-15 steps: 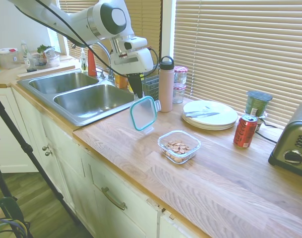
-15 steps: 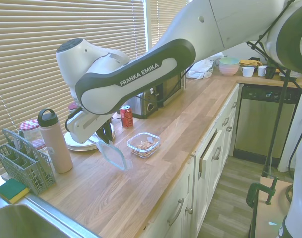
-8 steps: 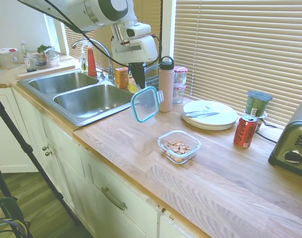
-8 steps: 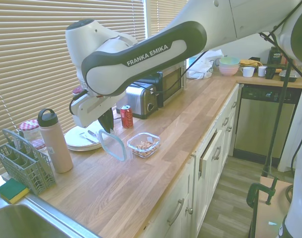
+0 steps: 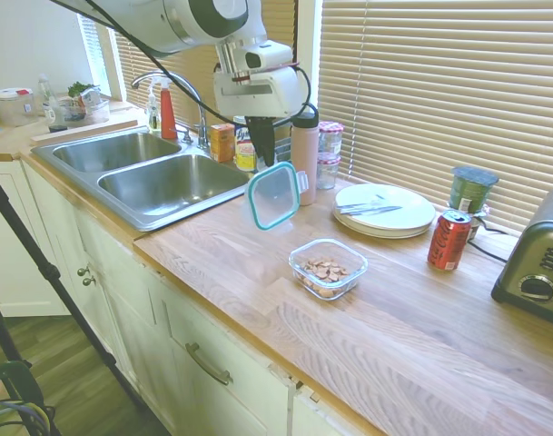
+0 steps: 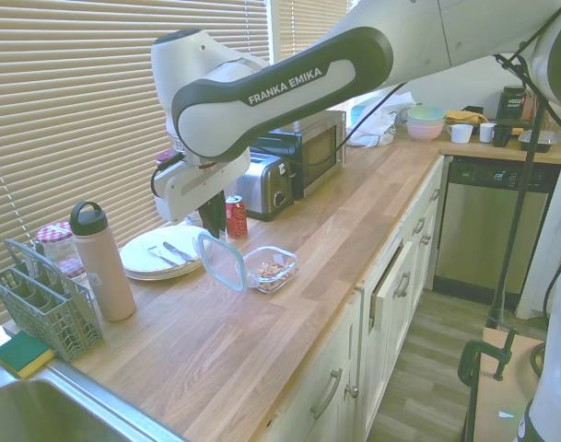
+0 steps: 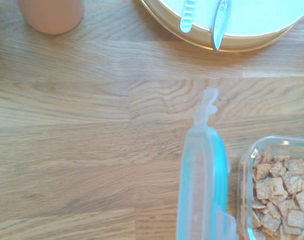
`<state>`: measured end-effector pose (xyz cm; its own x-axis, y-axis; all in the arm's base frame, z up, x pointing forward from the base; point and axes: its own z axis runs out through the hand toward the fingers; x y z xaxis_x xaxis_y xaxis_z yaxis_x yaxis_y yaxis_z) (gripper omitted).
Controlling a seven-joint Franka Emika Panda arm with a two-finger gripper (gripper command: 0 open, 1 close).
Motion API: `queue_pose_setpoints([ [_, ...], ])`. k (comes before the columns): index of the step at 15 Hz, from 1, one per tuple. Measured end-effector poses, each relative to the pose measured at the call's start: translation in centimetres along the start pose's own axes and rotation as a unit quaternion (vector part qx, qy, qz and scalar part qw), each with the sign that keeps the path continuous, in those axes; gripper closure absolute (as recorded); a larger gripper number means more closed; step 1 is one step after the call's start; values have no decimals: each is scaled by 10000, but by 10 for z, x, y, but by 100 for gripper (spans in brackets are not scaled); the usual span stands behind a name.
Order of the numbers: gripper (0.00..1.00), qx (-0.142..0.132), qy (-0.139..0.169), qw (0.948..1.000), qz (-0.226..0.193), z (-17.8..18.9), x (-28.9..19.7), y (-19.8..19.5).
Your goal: Cover the lid of the food container
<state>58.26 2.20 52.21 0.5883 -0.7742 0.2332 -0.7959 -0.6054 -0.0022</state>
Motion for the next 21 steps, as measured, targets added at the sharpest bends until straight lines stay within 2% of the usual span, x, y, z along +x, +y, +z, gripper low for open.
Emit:
queue_pose_setpoints([
  [5, 100, 69, -125, 9998, 156, 10, 21, 23],
  [11, 100, 133, -98, 9997, 186, 10, 23, 25],
  [16, 100, 153, -143, 9993, 301, 15, 44, 52],
  [21, 100, 164, -200, 9992, 300, 25, 49, 61],
])
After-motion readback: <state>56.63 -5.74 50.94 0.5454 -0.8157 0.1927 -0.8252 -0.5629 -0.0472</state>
